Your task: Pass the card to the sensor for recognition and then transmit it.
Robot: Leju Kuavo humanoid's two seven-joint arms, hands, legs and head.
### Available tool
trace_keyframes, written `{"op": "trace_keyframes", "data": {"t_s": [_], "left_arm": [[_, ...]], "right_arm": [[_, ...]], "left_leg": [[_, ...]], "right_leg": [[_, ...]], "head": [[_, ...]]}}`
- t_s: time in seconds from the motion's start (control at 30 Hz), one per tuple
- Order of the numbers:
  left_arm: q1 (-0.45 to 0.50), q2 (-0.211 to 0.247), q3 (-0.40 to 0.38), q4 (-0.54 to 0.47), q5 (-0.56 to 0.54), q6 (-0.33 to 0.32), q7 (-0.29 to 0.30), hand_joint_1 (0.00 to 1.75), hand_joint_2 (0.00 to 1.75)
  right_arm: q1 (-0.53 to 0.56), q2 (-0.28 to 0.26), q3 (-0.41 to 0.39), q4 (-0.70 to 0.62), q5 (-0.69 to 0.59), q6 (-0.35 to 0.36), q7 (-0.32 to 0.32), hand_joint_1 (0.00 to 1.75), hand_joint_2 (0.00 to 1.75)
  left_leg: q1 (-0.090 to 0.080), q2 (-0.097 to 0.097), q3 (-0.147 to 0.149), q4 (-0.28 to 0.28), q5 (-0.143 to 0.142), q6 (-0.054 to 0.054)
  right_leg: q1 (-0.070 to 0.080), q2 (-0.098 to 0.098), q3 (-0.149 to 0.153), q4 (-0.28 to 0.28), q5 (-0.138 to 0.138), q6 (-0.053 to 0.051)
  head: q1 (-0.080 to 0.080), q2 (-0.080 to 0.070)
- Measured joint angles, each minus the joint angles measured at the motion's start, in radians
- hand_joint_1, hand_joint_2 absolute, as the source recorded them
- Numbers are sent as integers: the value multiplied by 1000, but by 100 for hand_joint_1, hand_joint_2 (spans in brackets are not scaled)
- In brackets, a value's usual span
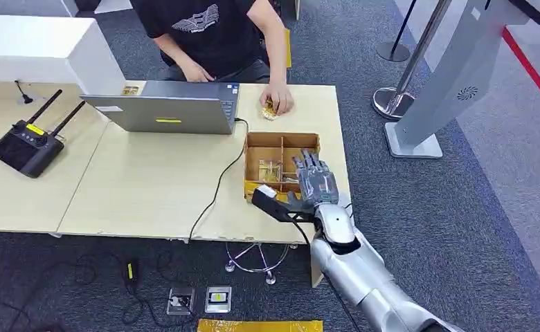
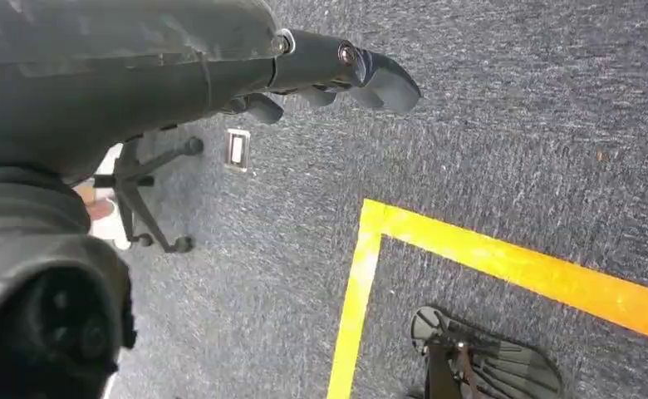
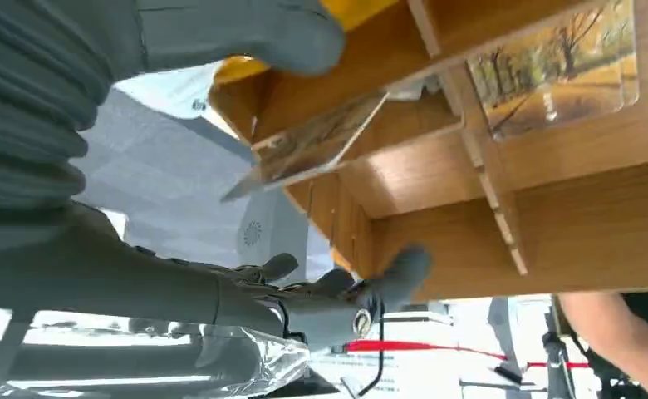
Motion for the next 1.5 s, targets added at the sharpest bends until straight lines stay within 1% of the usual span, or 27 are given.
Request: {"op": "trace_keyframes", "data": {"t_s": [0.2, 0.4, 0.53, 0.73, 0.97, 1.1, 1.23, 1.33, 1.5], "left_arm": [[0, -1, 0, 0, -10, -2, 0, 0, 0], [0, -1, 0, 0, -12, -2, -2, 0, 0], [0, -1, -4, 0, -15, -4, -3, 0, 0], [0, -1, -8, 0, -15, -4, -3, 0, 0], [0, -1, -14, 0, -15, -5, -3, 0, 0], [0, -1, -21, 0, -17, -7, -6, 0, 0], [0, 2, -25, 0, -20, -15, -21, 0, 0], [0, 3, -25, 0, -21, -17, -21, 0, 0], [1, 3, -32, 0, -21, -23, -24, 0, 0]], "right_arm": [[-9, 0, 20, 40, -60, -37, -17, 175, 175], [-21, 0, 32, 61, -73, -49, -24, 175, 175], [-26, 0, 39, 80, -113, -69, -43, 175, 175], [-38, 0, 50, 105, -154, -90, -55, 175, 175], [-49, 0, 63, 121, -164, -98, -56, 175, 175], [-59, -1, 72, 131, -177, -122, -63, 175, 175], [-107, -2, 77, 121, -184, -150, -74, 175, 175], [-170, -2, 77, 94, -176, -129, -74, 175, 175], [-234, 3, 77, 53, -143, -129, -96, 175, 175]], "left_leg": [[0, 0, 0, 0, 0, 0], [0, 0, 0, 0, 0, 0], [0, 0, 0, 0, 0, 0], [0, 0, 0, 0, 0, 0], [0, 0, 0, 0, 0, 0], [0, 0, 0, 0, 0, 0], [0, 0, 0, 0, 0, 0], [0, 0, 1, 0, 0, 0], [0, -1, 0, 0, 1, 0]], "right_leg": [[0, 0, 0, 0, 0, 0], [0, 0, 0, 0, 0, 0], [0, 0, 0, 0, 0, 0], [0, 0, 0, 0, 0, 0], [0, 0, 0, 0, 0, 0], [0, 0, 0, 0, 0, 0], [0, 0, 0, 0, 0, 0], [0, 0, 0, 0, 0, 0], [0, 0, 0, 1, 0, 0]], "head": [[0, 0], [0, 0], [0, 0], [0, 0], [0, 0], [0, 0], [0, 0], [0, 0], [0, 0]]}}
